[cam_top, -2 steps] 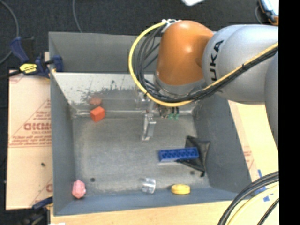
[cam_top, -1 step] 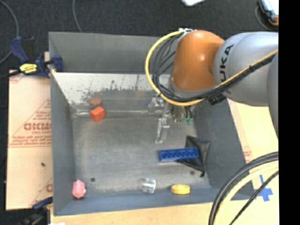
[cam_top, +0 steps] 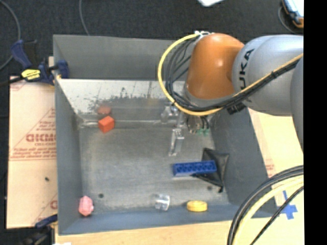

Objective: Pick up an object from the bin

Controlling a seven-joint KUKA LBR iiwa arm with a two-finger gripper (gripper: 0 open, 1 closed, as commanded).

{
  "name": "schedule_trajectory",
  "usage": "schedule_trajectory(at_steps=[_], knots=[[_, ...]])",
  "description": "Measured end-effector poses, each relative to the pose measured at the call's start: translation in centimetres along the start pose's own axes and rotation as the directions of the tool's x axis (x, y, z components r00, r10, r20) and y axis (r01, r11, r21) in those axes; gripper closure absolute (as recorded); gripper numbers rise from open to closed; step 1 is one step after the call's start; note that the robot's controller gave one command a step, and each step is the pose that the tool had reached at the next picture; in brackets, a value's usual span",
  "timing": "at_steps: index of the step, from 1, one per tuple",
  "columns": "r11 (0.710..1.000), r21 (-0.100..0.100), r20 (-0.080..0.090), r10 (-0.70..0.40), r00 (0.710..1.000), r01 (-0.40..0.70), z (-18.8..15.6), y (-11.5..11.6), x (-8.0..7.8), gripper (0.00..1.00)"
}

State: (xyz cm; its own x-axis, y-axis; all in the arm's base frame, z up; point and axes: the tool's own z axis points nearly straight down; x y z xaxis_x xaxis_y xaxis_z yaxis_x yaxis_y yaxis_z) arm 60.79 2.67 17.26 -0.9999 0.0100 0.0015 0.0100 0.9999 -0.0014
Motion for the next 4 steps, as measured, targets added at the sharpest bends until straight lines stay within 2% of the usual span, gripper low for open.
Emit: schedule_trajectory(at_steps=[1, 2, 3, 4], knots=[[0.976, 0.000, 0.001, -0.219, 0.976, 0.219, -3.8, -1.6, -3.4, 0.00], [0.995, 0.000, 0.006, -0.100, 0.995, 0.100, 0.3, -3.2, 0.2, 0.00], [0.978, 0.005, 0.008, -0.208, 0.978, 0.208, 4.7, -11.0, -2.4, 0.00], [0.996, -0.002, 0.008, 0.086, 0.996, -0.086, 4.9, -8.7, 3.8, 0.00]])
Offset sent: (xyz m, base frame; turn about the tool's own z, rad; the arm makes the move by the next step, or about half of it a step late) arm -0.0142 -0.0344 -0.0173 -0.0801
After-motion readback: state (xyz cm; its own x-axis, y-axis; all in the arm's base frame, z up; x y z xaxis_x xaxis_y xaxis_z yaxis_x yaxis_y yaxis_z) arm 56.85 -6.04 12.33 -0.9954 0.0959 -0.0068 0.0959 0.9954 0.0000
